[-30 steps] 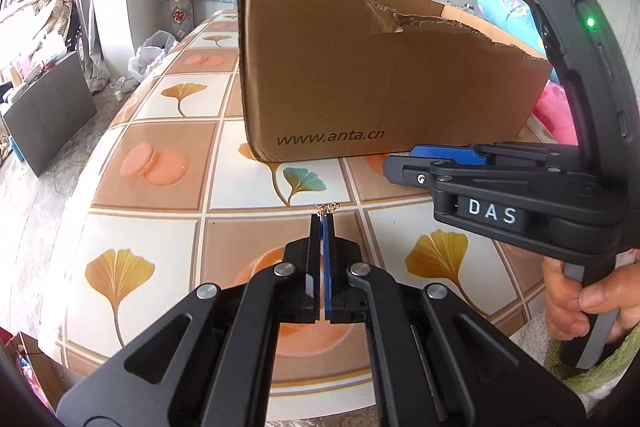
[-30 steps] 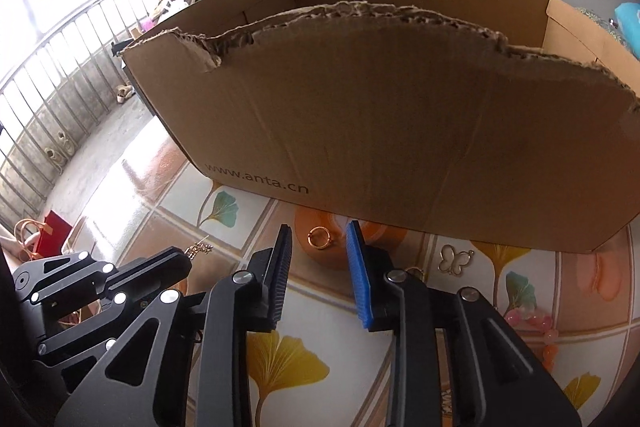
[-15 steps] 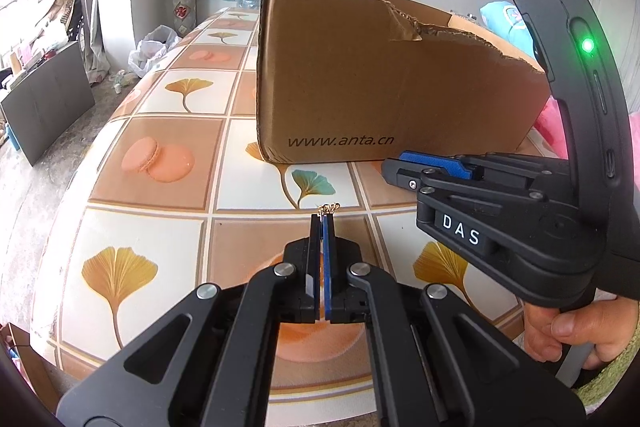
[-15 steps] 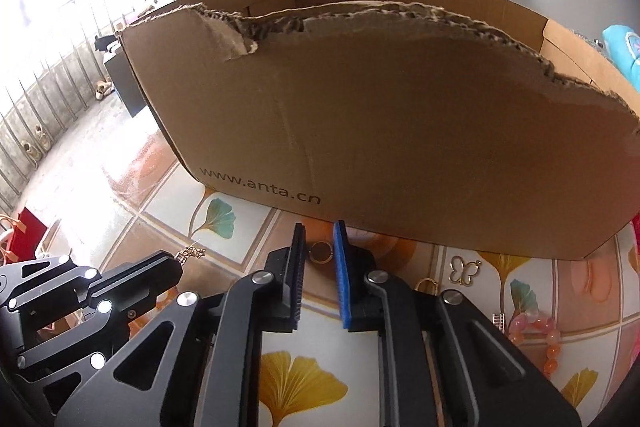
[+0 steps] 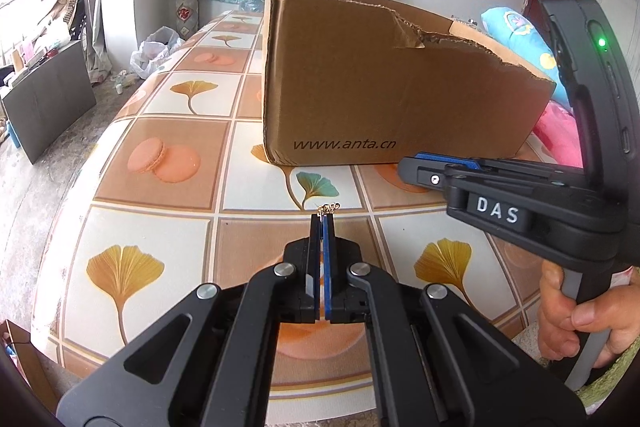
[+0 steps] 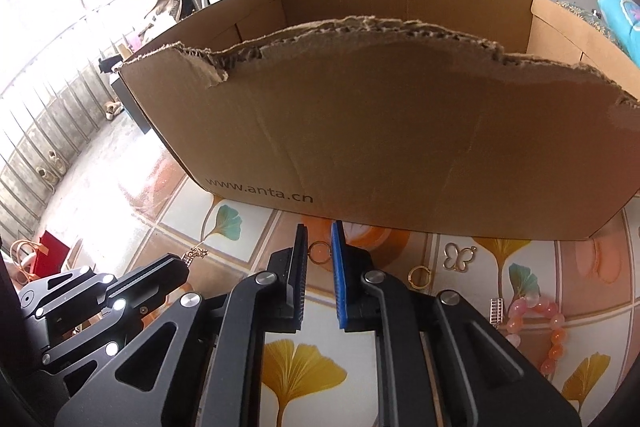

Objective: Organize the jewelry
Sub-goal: 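Lift the keyring charm in the left tool and carry it over the box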

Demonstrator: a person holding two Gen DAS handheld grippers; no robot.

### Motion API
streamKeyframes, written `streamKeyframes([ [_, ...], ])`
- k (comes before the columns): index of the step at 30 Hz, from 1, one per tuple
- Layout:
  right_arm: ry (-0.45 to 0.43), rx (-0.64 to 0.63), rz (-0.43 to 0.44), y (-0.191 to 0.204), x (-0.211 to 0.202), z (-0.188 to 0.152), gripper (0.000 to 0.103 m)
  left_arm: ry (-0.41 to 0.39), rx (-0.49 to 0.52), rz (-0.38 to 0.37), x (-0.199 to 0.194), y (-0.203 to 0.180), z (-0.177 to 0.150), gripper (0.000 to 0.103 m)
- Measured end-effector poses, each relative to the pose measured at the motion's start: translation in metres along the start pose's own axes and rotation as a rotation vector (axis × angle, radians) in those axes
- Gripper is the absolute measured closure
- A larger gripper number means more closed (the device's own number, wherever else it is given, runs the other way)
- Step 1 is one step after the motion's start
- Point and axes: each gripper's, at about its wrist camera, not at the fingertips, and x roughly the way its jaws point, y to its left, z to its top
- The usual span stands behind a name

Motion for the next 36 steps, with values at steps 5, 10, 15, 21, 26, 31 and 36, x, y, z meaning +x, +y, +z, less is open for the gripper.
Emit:
streamKeyframes([
  [5, -0.025, 0.005, 0.021, -0.006, -0.018, -0.003, 0.091, -0.022, 0.015, 0.004, -0.006, -0.004, 0.004, 0.103],
  [10, -0.064, 0.000, 0.037, -0.013, -0.040, -0.008, 0.091, -0.054, 0.040, 0.010, -0.018, -0.012, 0.009, 0.103],
  [15, -0.106, -0.014, 0.052, -0.010, -0.058, -0.012, 0.091, -0.089, 0.069, 0.010, -0.034, -0.023, 0.014, 0.103],
  [21, -0.173, -0.016, 0.071, -0.015, -0.089, -0.014, 0.091, -0.144, 0.094, -0.010, -0.060, -0.036, 0.027, 0.103],
  [26, -0.255, -0.027, 0.092, -0.019, -0.118, -0.005, 0.091, -0.206, 0.127, -0.042, -0.084, -0.050, 0.045, 0.103],
  [31, -0.326, -0.025, 0.111, -0.033, -0.146, 0.016, 0.091, -0.254, 0.169, -0.081, -0.096, -0.063, 0.073, 0.103],
  [36, -0.335, -0.013, 0.142, -0.053, -0.154, 0.044, 0.091, -0.256, 0.203, -0.101, -0.091, -0.070, 0.103, 0.103],
])
